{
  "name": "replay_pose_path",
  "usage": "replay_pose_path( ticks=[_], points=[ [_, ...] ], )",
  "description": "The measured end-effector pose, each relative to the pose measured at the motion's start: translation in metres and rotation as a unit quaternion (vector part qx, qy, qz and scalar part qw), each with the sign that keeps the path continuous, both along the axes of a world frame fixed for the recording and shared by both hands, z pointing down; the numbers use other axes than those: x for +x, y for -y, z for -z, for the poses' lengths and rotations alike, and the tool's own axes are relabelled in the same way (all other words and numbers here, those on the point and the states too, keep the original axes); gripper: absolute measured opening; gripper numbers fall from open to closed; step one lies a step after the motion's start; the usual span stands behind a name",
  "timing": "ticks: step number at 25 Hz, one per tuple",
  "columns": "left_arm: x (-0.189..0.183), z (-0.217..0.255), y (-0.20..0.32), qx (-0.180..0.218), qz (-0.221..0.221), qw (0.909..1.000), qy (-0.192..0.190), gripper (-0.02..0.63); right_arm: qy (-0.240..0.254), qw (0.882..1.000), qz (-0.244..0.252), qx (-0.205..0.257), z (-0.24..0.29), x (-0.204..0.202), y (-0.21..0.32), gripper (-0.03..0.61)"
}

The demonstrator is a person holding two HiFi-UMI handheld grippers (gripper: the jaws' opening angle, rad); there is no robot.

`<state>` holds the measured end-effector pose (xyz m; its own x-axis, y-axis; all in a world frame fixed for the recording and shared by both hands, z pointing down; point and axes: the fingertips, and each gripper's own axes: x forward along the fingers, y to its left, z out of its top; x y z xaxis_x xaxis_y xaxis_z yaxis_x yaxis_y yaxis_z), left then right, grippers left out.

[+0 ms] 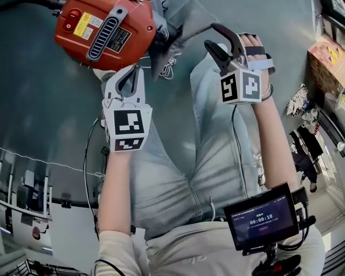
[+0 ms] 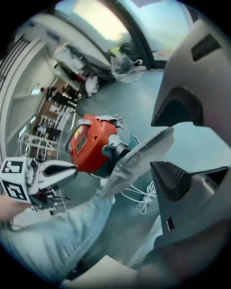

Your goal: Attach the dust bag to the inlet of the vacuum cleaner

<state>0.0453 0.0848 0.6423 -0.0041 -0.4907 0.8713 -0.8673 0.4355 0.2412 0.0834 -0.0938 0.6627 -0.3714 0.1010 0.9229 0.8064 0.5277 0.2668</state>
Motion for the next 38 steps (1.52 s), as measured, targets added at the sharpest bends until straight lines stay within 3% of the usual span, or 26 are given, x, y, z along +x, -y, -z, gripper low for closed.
replay_pose_path(
  ticks=[3, 5, 9, 11, 13, 15, 18, 24, 28, 31, 33, 38],
  points=[
    [0.001, -0.001, -0.001, -0.002, 0.004, 1.0, 0.0, 0.024, -0.006, 0.991, 0.12, 0.051, -0.023, -0.014, 0.001, 0.228],
    [0.001, 0.002, 0.0, 0.001, 0.006, 1.0, 0.004, 0.024, -0.008, 0.988, 0.144, 0.06, -0.034, -0.023, 0.006, 0.095],
    [0.003, 0.017, 0.009, 0.043, -0.004, 0.999, -0.004, 0.01, -0.038, 0.994, 0.103, 0.01, -0.03, -0.024, 0.005, 0.095],
    [0.002, 0.028, 0.013, 0.071, -0.008, 0.9973, -0.013, 0.008, -0.078, 0.994, 0.059, -0.051, -0.018, -0.009, 0.002, 0.098],
    [-0.006, 0.038, 0.016, 0.084, -0.015, 0.9964, 0.0, 0.008, -0.086, 0.989, 0.017, -0.115, 0.005, -0.002, 0.001, 0.099],
    [-0.013, 0.052, 0.017, 0.091, -0.022, 0.9954, 0.021, 0.008, -0.042, 0.982, -0.037, -0.18, 0.044, -0.011, -0.003, 0.1],
    [-0.02, 0.079, 0.024, 0.117, -0.014, 0.9925, 0.032, 0.008, 0.044, 0.954, -0.114, -0.275, 0.11, -0.039, -0.014, 0.098],
    [-0.05, 0.166, 0.048, 0.152, 0.012, 0.9841, 0.091, 0.008, 0.105, 0.915, -0.159, -0.356, 0.192, -0.066, -0.035, 0.095],
    [-0.059, 0.238, 0.07, 0.196, 0.027, 0.9757, 0.094, 0.008, 0.137, 0.901, -0.161, -0.378, 0.258, -0.077, -0.044, 0.095],
    [-0.058, 0.298, 0.076, 0.215, 0.002, 0.9695, 0.118, 0.008, 0.177, 0.877, -0.179, -0.41, 0.322, -0.089, -0.044, 0.095],
    [-0.059, 0.338, 0.074, 0.224, -0.02, 0.9654, 0.132, 0.008, 0.203, 0.867, -0.179, -0.418, 0.367, -0.095, -0.044, 0.095],
    [-0.096, 0.439, 0.075, 0.295, -0.065, 0.9414, 0.15, 0.008, 0.293, 0.856, -0.202, -0.374, 0.481, -0.123, -0.044, 0.095]
  ],
)
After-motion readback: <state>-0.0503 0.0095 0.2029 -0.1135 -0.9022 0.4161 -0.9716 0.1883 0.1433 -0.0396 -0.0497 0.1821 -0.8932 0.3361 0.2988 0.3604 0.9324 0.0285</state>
